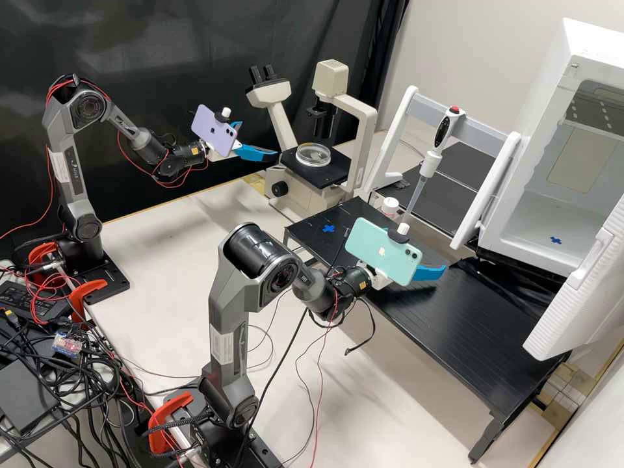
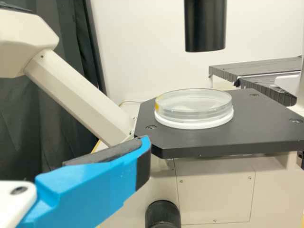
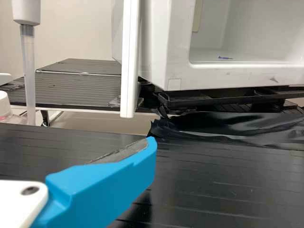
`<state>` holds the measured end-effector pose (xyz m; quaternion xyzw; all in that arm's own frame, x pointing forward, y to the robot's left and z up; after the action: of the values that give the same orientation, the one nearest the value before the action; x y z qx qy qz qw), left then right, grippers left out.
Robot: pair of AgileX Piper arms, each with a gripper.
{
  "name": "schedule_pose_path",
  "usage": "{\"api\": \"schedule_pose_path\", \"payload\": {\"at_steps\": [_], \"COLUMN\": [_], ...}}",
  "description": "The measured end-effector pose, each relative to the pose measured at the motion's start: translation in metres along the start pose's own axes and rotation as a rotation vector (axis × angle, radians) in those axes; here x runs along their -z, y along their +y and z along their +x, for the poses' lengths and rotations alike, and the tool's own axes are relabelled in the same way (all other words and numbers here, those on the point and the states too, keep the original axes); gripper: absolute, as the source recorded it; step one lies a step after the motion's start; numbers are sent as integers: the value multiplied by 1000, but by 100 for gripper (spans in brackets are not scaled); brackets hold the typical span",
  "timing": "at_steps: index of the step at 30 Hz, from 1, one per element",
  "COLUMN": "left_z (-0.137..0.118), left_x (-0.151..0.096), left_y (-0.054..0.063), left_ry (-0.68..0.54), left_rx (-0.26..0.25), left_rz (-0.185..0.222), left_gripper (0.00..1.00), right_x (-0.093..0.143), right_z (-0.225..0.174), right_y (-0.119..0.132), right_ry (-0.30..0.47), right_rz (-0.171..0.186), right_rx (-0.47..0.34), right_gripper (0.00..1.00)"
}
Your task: Move the petri dish to the bench
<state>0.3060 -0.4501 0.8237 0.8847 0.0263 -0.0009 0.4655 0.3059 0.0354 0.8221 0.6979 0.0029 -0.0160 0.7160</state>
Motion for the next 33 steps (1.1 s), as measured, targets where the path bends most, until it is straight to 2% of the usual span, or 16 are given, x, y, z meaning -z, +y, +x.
{"api": "schedule_pose_path", "payload": {"at_steps": [9, 14, 17, 21, 25, 27, 28, 30, 33], "left_z": [0, 0, 0, 0, 0, 0, 0, 0, 0], "left_x": [0, 0, 0, 0, 0, 0, 0, 0, 0], "left_y": [0, 0, 0, 0, 0, 0, 0, 0, 0], "left_ry": [0, 0, 0, 0, 0, 0, 0, 0, 0], "left_rx": [0, 0, 0, 0, 0, 0, 0, 0, -1], "left_rz": [0, 0, 0, 0, 0, 0, 0, 0, 0], "left_gripper": [100, 100, 100, 100, 100, 100, 100, 100, 100], "right_x": [-3, -2, 7, 37, 67, 84, 92, 102, 118], "right_z": [-4, -23, -39, -61, -79, -89, -94, -102, -105], "right_y": [-3, -4, -2, -14, -34, -48, -56, -66, -76], "right_ry": [-10, 5, 62, 203, 321, 385, 411, 446, 478], "right_rz": [0, 18, 27, 36, -12, -58, -69, -97, -118], "right_rx": [10, 15, -12, -2, 51, 78, 97, 122, 132], "right_gripper": [100, 100, 100, 100, 100, 100, 100, 100, 100]}}
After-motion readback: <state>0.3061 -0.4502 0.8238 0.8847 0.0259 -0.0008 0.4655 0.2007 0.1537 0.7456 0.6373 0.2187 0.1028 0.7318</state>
